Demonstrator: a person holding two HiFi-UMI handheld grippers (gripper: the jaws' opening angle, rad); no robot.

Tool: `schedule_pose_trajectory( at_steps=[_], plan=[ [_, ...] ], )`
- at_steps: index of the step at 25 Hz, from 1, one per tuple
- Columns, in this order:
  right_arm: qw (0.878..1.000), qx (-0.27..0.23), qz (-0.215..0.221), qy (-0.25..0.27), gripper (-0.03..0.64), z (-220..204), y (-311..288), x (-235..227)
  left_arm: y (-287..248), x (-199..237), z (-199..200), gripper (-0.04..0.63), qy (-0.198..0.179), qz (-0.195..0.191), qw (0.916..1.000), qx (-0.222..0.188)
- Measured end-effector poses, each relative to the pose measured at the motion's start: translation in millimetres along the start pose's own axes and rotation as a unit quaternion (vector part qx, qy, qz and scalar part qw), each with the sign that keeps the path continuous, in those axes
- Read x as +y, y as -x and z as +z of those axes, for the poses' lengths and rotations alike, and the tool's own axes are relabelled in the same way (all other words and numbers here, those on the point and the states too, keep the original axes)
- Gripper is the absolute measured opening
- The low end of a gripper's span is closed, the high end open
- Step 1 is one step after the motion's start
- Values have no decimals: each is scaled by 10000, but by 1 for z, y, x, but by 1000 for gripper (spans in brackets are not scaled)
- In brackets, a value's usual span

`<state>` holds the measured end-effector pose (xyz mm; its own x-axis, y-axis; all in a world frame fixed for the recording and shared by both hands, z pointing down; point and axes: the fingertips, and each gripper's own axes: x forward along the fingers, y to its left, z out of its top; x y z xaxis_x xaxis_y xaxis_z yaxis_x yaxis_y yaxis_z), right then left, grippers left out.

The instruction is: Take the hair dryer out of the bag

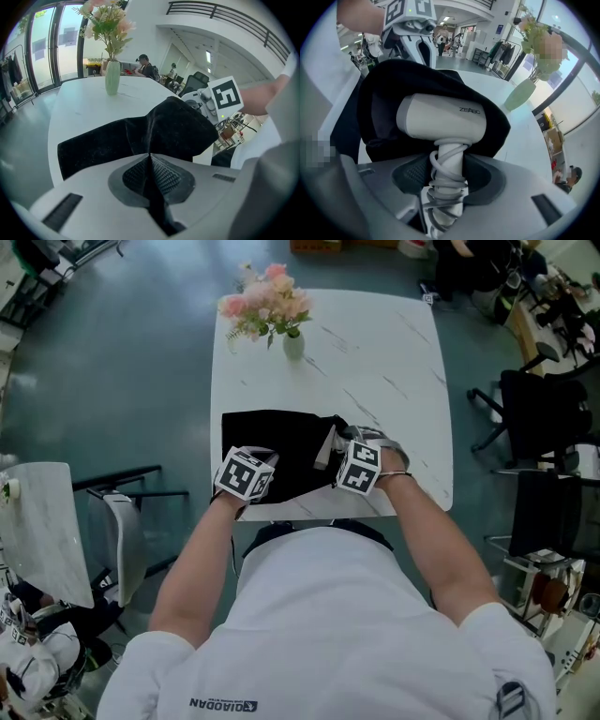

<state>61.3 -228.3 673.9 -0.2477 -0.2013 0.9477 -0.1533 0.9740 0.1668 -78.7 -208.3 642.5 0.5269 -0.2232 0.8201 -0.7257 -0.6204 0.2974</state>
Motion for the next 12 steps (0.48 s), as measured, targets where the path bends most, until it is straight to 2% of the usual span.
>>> schedule_pose_trajectory(
  at_steps=[4,12],
  plan=[
    [9998,-100,-173,80,212,0,2,-1,0,-2,2,23,-1,54,10000,-36],
    [9983,-469,-168,-307,204,0,27,0,-1,-8,10,23,-41,50,9999,-108]
  ],
)
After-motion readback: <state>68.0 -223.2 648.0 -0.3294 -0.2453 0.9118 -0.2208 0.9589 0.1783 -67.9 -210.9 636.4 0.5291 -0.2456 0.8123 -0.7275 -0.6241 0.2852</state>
